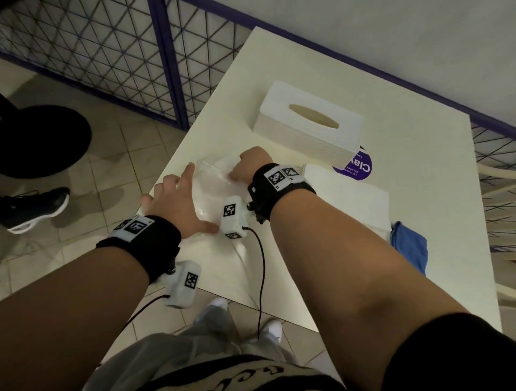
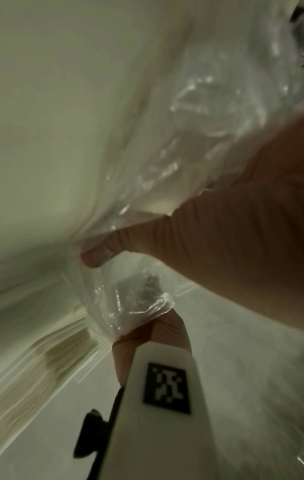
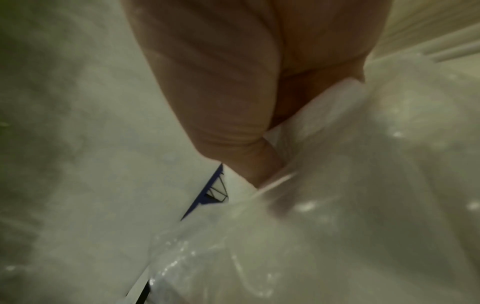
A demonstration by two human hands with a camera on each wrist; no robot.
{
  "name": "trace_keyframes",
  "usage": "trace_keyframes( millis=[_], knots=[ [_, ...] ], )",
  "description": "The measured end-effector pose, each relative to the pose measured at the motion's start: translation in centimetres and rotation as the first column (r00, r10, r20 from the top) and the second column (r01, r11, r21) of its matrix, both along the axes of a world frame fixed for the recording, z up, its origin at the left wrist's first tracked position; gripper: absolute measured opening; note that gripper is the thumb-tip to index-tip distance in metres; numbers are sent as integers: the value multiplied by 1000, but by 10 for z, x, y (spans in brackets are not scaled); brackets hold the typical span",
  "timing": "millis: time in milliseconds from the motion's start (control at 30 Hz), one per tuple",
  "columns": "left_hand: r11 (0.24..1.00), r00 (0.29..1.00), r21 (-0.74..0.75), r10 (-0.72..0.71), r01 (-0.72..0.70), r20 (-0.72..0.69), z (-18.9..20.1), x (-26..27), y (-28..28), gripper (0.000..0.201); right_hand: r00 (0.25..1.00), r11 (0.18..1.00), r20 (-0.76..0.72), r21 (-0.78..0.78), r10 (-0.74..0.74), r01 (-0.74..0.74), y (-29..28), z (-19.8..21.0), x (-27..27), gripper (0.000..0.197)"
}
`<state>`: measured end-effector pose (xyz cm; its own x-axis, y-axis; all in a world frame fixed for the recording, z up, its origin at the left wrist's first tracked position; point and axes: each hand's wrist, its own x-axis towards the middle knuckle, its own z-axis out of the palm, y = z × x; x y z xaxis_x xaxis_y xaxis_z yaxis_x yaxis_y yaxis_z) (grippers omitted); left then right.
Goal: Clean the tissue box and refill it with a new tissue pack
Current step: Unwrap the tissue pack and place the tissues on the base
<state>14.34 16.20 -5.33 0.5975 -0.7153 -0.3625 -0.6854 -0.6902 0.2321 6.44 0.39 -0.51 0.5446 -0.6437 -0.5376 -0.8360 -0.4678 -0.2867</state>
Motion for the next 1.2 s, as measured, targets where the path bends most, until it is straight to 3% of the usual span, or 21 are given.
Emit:
trace_keyframes(
  millis=[100,167,233,467,533,600,667,700,767,800,833,867,933,1000,1033,1200],
  knots=[
    [999,1000,42,-9,8,26,1,0,-1,145,977,988,174,-77,-120,135,-6,4,0,25],
    [998,999,69,-10,7,46,3,0,-2,145,945,974,289,-118,-155,196,-6,18,-5,9],
    [996,999,84,2,-7,53,6,1,-5,143,898,957,406,-150,-170,248,-11,33,-13,26],
    [984,995,153,87,-92,43,18,6,-20,140,760,861,649,-365,-39,355,-29,104,-73,18],
    [997,997,-37,67,-66,40,27,-3,-29,138,728,849,683,-348,-60,397,-31,116,-100,13],
    [923,993,-384,-8,-39,-122,35,-19,-42,129,687,858,721,-291,-95,424,-31,120,-130,7],
    [797,905,-585,-127,-150,-405,42,-38,-56,125,619,866,764,-174,-181,469,-27,117,-158,10],
    [751,815,-607,-168,-258,-554,43,-47,-62,123,554,862,796,-84,-243,499,-25,111,-172,18],
    [703,556,-542,-247,-461,-794,46,-64,-70,110,387,828,843,115,-373,548,-19,94,-199,22],
    [701,433,-495,-287,-513,-855,45,-71,-73,97,322,805,845,192,-426,561,-14,86,-212,19],
    [705,354,-463,-309,-538,-883,45,-80,-76,79,281,783,834,255,-475,567,-9,78,-223,18],
    [717,340,-449,-305,-533,-890,45,-90,-78,59,255,762,811,316,-526,566,-3,68,-235,19],
    [773,457,-469,-263,-427,-850,44,-109,-79,32,290,733,739,384,-609,562,9,49,-254,19],
    [810,605,-514,-266,-283,-751,39,-125,-79,23,343,706,673,385,-656,595,18,31,-269,21],
    [811,633,-527,-272,-254,-724,38,-131,-78,22,344,692,662,375,-666,617,20,24,-275,20],
    [793,627,-531,-256,-298,-736,28,-146,-76,33,243,636,665,444,-706,631,32,-6,-292,32]
  ],
)
